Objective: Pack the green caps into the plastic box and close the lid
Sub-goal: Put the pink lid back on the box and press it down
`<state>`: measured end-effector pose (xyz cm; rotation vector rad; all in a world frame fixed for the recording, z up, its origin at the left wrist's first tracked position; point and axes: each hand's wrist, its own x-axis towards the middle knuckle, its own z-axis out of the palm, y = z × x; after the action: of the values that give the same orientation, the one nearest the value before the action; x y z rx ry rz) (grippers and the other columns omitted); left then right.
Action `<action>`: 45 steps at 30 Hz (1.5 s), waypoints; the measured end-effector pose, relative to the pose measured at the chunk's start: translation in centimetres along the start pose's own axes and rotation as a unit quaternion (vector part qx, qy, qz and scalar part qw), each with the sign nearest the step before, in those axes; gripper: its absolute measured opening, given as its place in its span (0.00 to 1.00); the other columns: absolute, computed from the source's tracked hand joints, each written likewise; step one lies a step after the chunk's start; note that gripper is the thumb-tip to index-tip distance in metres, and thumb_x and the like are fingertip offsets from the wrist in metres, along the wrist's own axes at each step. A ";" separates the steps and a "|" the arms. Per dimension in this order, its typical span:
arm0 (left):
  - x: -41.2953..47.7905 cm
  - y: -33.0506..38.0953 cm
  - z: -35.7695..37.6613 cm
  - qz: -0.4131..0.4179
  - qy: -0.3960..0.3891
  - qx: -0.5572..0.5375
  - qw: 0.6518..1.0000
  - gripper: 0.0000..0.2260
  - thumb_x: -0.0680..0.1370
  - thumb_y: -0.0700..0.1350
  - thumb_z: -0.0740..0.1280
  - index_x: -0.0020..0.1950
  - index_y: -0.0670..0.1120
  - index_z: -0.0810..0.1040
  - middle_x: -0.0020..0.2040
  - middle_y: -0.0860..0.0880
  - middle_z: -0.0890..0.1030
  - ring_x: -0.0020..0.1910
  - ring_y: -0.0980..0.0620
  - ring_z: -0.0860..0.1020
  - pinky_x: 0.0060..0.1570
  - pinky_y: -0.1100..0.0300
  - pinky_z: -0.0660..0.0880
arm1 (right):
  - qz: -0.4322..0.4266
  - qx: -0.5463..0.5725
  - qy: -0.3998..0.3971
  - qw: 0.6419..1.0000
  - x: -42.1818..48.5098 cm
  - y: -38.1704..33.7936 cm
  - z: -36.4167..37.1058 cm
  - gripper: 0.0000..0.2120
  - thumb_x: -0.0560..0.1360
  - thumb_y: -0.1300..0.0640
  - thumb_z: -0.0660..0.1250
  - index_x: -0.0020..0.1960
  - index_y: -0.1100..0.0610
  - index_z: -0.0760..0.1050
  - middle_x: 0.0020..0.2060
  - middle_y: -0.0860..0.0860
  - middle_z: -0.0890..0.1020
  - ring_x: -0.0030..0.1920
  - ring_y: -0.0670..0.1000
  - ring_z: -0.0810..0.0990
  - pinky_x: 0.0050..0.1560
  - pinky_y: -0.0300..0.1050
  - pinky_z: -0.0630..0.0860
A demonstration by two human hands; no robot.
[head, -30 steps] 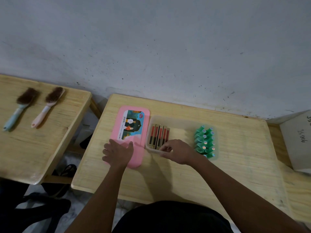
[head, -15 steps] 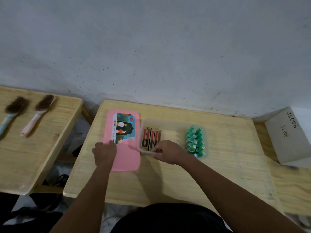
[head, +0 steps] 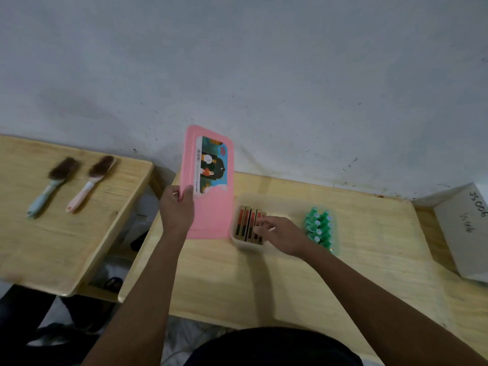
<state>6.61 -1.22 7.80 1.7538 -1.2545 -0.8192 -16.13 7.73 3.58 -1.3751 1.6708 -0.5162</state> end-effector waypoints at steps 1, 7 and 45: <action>-0.2 0.8 -0.1 0.008 -0.003 -0.007 1.000 0.08 0.79 0.47 0.64 0.50 0.41 0.72 0.44 0.45 0.75 0.44 0.48 0.74 0.35 0.63 0.66 | 0.007 0.045 0.010 0.999 -0.1 -0.5 -0.1 0.22 0.77 0.44 0.64 0.68 0.53 0.72 0.54 0.50 0.81 0.50 0.48 0.81 0.49 0.45 0.77; -1.2 2.8 -0.3 -0.010 -0.002 -0.070 0.997 0.13 0.80 0.49 0.64 0.57 0.40 0.74 0.49 0.47 0.78 0.45 0.51 0.77 0.32 0.69 0.68 | 0.050 0.216 0.013 0.975 -0.4 -3.1 -0.3 0.28 0.79 0.45 0.61 0.75 0.52 0.59 0.60 0.52 0.77 0.56 0.50 0.79 0.45 0.42 0.77; -6.0 -3.3 7.5 0.024 -0.210 0.289 0.934 0.16 0.79 0.53 0.57 0.51 0.40 0.70 0.46 0.42 0.78 0.41 0.44 0.75 0.38 0.56 0.69 | 0.093 0.079 0.379 0.917 -0.9 9.1 -6.8 0.18 0.80 0.58 0.57 0.69 0.55 0.69 0.56 0.58 0.78 0.64 0.58 0.71 0.61 0.58 0.72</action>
<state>-0.18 3.31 1.73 2.0497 -1.9731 -0.8828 -26.90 9.83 0.39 -0.9207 2.2767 -1.1469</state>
